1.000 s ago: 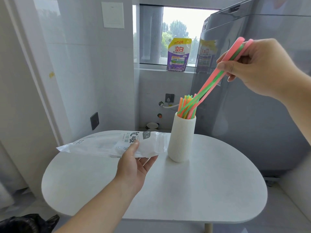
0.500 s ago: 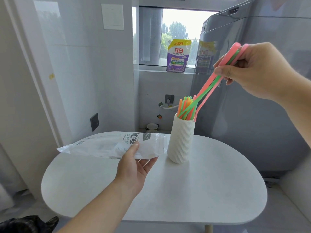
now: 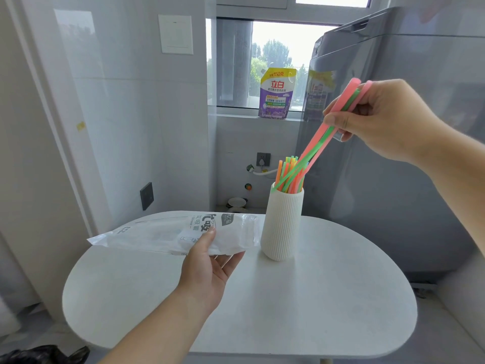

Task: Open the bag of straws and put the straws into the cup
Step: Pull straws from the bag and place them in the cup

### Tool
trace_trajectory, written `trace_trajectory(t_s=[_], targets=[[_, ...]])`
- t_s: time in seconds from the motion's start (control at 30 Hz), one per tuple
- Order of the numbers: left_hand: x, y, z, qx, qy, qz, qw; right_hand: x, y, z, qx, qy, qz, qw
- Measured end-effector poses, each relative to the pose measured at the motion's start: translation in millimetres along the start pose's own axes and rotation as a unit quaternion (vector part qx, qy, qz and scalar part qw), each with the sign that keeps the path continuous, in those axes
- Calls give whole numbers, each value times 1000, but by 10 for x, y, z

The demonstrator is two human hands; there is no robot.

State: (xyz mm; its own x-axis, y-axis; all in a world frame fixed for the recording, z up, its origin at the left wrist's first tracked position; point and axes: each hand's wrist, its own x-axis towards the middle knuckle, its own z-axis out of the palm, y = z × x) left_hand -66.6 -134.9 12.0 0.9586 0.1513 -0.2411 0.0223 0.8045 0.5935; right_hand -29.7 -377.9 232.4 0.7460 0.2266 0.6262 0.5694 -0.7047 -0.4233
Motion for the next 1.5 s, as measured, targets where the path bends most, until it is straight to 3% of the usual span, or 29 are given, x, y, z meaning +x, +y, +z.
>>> trace_trajectory(t_s=[0.47, 0.8, 1.5], targets=[[9, 6, -4, 3, -1, -1, 1000, 4, 54, 155, -22, -28, 37, 999], [25, 9, -19, 6, -7, -3, 1000, 22, 160, 10, -8, 103, 67, 992], [23, -18, -15, 11, -11, -9, 1000, -119, 138, 141, -2, 37, 42, 998]])
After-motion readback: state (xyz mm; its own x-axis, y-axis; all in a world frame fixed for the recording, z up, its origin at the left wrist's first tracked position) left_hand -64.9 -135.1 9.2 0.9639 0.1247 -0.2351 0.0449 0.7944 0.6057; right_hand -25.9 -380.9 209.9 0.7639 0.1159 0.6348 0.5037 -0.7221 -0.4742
